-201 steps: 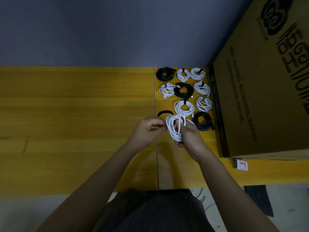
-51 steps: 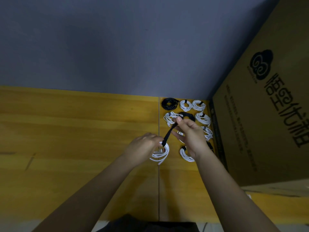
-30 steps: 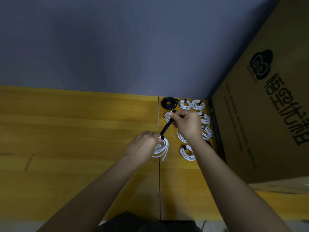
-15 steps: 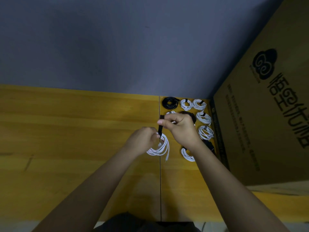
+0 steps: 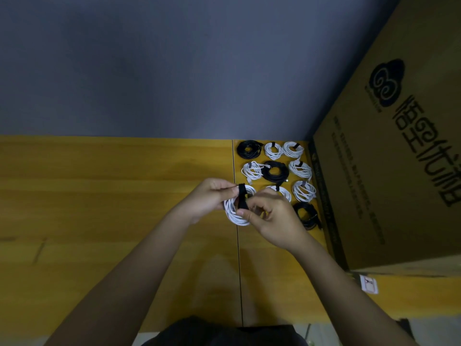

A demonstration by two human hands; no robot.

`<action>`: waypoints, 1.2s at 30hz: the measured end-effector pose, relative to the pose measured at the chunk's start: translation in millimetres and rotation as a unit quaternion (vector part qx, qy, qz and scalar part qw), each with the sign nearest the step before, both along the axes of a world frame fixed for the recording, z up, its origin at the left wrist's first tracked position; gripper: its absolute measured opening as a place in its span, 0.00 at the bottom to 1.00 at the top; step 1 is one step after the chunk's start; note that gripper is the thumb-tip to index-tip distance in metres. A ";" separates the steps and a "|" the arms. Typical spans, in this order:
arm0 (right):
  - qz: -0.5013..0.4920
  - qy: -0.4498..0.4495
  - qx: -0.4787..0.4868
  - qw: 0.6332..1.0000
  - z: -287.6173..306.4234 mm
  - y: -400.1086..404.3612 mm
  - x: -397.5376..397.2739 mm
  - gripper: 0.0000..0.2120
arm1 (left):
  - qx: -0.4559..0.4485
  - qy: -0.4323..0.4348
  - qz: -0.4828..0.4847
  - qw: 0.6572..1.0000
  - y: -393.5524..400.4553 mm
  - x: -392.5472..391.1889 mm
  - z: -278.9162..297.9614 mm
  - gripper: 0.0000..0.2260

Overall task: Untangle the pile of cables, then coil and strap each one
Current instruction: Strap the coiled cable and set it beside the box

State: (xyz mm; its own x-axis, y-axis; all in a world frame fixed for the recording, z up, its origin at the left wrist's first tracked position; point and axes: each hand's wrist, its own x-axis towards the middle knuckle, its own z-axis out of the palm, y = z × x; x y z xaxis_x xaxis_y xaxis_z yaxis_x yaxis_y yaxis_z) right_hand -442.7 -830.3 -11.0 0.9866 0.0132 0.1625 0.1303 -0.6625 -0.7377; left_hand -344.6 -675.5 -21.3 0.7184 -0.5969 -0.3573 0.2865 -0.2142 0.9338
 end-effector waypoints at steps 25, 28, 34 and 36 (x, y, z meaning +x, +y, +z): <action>-0.097 0.020 0.062 0.993 -2.5 -22.9 15.8 0.06 | 0.034 -0.249 0.004 0.968 -19.8 -9.7 1.9 0.06; -0.115 0.005 0.018 0.993 -5.3 -17.9 12.5 0.07 | 0.022 -0.147 0.011 0.989 -16.3 -11.1 2.6 0.02; -0.115 -0.022 -0.004 0.993 -7.0 -10.4 8.8 0.08 | 0.018 0.040 0.041 0.998 -11.4 -13.0 8.8 0.09; -0.107 -0.045 -0.006 0.993 -7.5 -8.5 7.7 0.08 | 0.019 0.055 0.047 0.997 -13.2 -12.7 9.7 0.07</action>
State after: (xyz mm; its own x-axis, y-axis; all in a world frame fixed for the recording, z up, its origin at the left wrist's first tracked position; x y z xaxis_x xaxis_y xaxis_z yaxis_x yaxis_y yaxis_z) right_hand -435.0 -838.8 -18.5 0.9487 -0.1923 0.2510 0.0505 -0.6914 -0.7207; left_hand -357.3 -688.7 -11.5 0.7264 -0.5128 -0.4575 0.4066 -0.2160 0.8877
